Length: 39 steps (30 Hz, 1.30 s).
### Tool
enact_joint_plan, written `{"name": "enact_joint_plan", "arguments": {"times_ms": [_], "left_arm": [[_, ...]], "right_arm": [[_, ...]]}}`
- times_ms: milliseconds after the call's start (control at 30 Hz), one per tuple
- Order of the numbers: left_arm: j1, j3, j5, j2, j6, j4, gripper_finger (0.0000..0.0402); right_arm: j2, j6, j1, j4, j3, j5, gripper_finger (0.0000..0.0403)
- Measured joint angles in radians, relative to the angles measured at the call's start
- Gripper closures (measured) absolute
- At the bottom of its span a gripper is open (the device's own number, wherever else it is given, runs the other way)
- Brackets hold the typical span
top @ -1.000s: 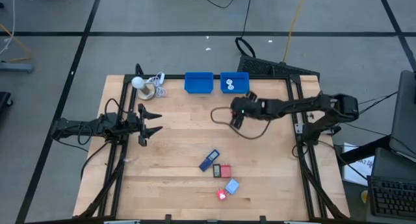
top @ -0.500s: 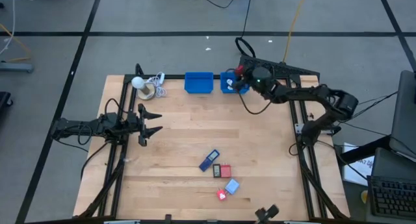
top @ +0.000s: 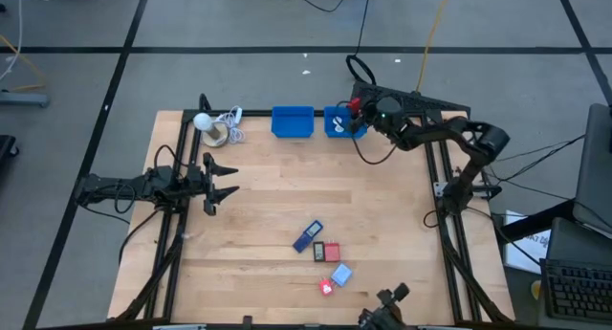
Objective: Pick & Place Office items
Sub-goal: Put the right red charger adapter into the right blue bin
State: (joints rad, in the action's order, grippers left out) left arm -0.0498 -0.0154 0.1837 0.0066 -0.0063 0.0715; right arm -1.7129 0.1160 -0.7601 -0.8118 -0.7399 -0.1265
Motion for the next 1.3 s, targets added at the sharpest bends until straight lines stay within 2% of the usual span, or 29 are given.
{"name": "enact_joint_plan", "arguments": {"times_ms": [300, 500, 600, 733, 967, 1300], "left_arm": [[0.0, 0.0, 0.0, 0.0, -0.002, 0.0, 0.0146], [0.0, 0.0, 0.0, 0.0, -0.002, 0.0, 0.0146], [0.0, 0.0, 0.0, 0.0, -0.002, 0.0, 0.0146], [0.0, 0.0, 0.0, 0.0, -0.001, 0.0, 0.0146], [0.0, 0.0, 0.0, 0.0, 0.001, 0.0, 0.0146], [0.0, 0.0, 0.0, 0.0, 0.001, 0.0, 0.0146]], "right_arm": [[-0.054, -0.076, -0.002, -0.028, -0.032, 0.054, 0.0194], [-0.098, -0.018, -0.011, -0.007, -0.07, 0.062, 0.0194], [-0.104, 0.024, -0.024, 0.015, -0.099, 0.132, 0.0194], [-0.107, 0.087, -0.04, 0.089, -0.112, 0.145, 0.0194], [-0.12, 0.195, -0.065, 0.209, -0.115, 0.231, 0.0194], [-0.121, 0.218, -0.063, 0.204, -0.117, 0.233, 0.0194]]}}
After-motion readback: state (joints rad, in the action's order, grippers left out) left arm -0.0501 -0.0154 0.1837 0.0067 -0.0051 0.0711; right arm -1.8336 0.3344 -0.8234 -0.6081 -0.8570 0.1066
